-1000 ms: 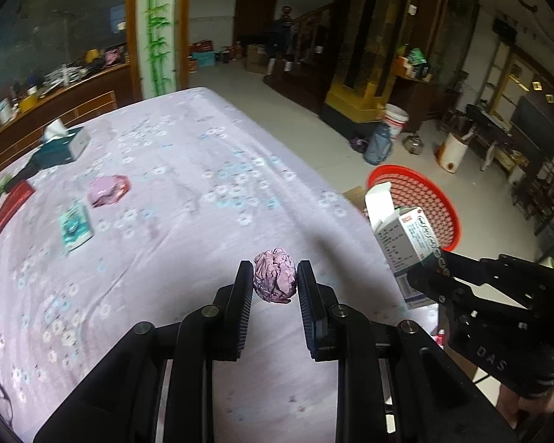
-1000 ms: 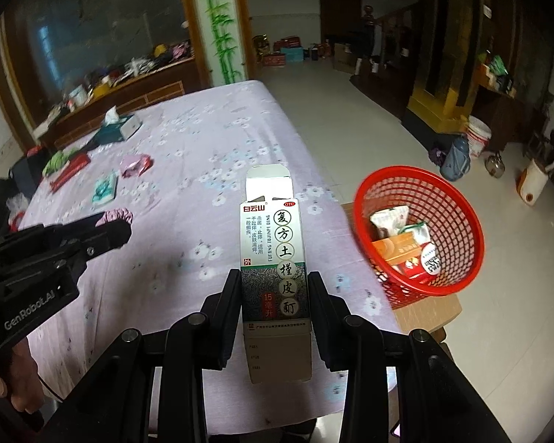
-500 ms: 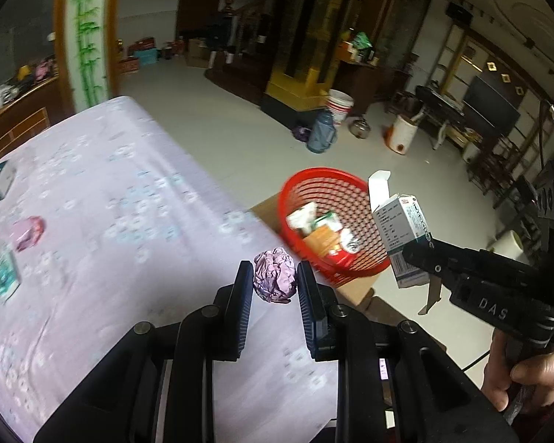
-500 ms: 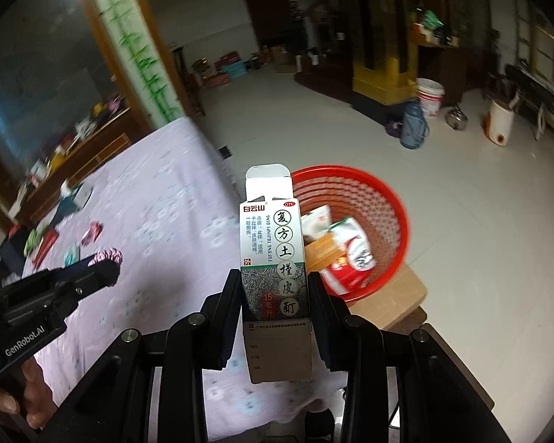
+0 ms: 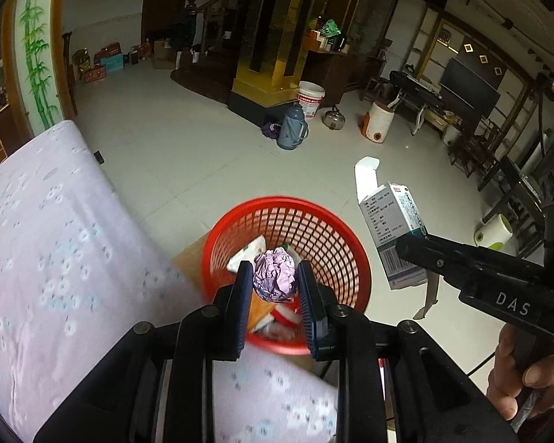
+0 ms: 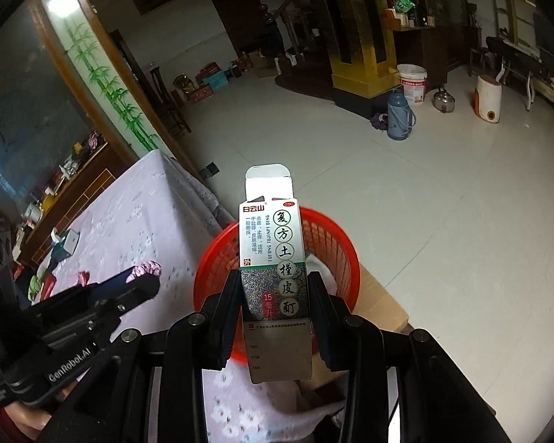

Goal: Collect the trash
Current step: 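Open both tools over the red basket to drop box and paper, then move both open tools back over the table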

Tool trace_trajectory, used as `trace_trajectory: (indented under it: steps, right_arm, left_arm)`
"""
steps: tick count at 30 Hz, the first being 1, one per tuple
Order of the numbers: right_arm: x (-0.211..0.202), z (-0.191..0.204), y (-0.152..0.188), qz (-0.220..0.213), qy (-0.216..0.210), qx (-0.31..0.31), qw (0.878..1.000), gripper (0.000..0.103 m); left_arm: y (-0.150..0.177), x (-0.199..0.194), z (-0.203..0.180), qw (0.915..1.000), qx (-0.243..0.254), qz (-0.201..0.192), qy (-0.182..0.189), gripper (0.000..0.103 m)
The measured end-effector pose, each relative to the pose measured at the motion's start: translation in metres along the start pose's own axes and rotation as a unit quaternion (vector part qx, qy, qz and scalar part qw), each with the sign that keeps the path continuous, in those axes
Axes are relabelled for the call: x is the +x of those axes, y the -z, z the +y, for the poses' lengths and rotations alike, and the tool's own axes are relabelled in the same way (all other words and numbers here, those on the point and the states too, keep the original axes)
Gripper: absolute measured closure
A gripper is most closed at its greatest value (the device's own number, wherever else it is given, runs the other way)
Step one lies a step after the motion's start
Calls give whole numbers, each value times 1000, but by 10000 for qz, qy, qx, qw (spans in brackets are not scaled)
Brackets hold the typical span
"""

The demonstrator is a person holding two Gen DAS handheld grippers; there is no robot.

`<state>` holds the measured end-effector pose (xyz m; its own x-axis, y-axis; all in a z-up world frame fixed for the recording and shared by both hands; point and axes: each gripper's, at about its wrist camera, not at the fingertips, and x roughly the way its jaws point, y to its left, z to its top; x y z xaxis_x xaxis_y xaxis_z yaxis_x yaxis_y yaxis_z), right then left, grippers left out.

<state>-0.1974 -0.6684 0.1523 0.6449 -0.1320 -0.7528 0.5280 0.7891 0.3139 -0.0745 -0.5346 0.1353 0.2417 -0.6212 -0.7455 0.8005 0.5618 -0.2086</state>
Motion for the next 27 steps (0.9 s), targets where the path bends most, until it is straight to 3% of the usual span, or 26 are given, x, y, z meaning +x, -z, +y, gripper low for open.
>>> trace_trajectory:
  steps: [2, 5, 11, 14, 21, 27]
  right_arm:
    - [9, -2, -8, 30, -42, 8, 10000, 63]
    - [29, -4, -20, 134, -67, -48, 9999, 58]
    - [33, 5, -22, 121, 27, -162, 9998, 56]
    - [33, 22, -15, 218, -179, -274, 9992, 56]
    - [39, 86, 18, 547, -671, -719, 9936, 56]
    - [49, 139, 48, 930, -919, -1173, 9845, 56]
  left_arm:
    - [-7, 8, 1, 10000, -22, -11, -57, 78]
    - [-11, 12, 6, 9998, -172, -43, -84, 58]
    - [-4, -6, 19, 9992, -375, -88, -109, 58]
    - [9, -19, 30, 9985, -519, -97, -167, 58]
    - [47, -55, 72, 9943, -892, -113, -566, 57]
    - [78, -93, 130, 9845, -1486, -190, -913, 57]
